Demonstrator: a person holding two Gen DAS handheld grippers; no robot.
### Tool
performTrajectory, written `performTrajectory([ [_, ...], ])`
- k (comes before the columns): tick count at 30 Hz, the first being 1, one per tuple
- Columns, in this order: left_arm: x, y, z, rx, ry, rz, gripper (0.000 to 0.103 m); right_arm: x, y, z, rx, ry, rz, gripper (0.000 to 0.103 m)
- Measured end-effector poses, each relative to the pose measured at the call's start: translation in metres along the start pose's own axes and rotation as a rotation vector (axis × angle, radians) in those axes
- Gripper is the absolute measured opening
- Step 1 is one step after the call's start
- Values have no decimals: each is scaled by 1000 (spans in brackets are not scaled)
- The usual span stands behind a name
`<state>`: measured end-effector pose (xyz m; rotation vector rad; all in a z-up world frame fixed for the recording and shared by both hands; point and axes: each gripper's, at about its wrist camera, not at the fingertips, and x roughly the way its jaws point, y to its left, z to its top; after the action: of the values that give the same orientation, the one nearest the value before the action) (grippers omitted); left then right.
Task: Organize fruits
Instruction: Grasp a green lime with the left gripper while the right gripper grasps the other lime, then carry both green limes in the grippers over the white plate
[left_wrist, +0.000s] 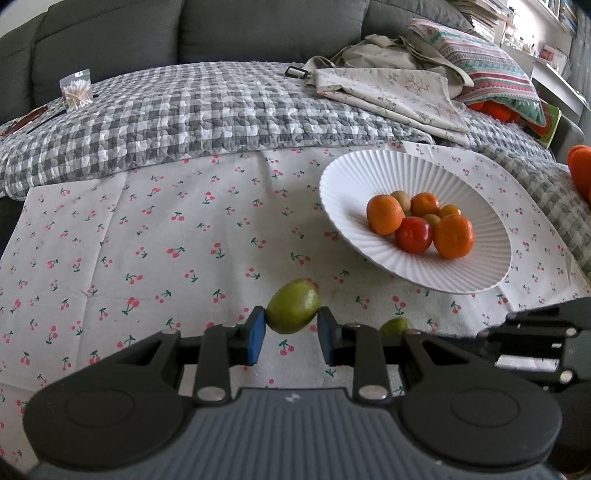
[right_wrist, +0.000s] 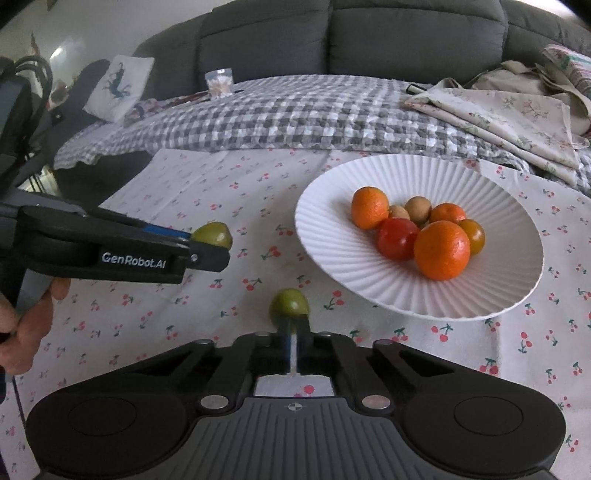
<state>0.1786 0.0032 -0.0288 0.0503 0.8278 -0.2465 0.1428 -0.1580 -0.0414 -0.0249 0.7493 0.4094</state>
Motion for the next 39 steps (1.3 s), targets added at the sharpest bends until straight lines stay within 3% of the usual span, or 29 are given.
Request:
performTrajectory([
  [3,0,0,0,-3,-2,1,29,4,5,-1,-46,26,17,2],
  [6,0,1,0,-6,-3,4,29,5,3,-2,-26,15,-11,34],
  [7,0,1,0,-8,-3,6,29,5,2,-2,-22,7,-20,53],
  [8,0,1,0,-9,-3,8,29,5,0,-3,-15,-12,-26,62],
  [19,-2,7,0,-43,-12,33,29,25,26,-10,-87,-47,62,63],
  [25,-4,11,2,-69,-32,42,29,40,28,-2,-36,-72,86,67],
  [26,-4,12,2,-69,-31,44,29,41,29,-2,-44,-79,84,64],
  [27,-4,12,2,-70,-30,45,29,43,32,-1,-60,-82,77,53],
  [28,-3,12,2,-72,-31,45,29,43,34,-1,-78,-83,66,33],
  [36,-6,10,6,-65,-48,39,29,24,21,10,-31,-49,52,33],
  [39,-10,7,8,-61,-56,35,29,2,11,21,-2,-73,71,33],
])
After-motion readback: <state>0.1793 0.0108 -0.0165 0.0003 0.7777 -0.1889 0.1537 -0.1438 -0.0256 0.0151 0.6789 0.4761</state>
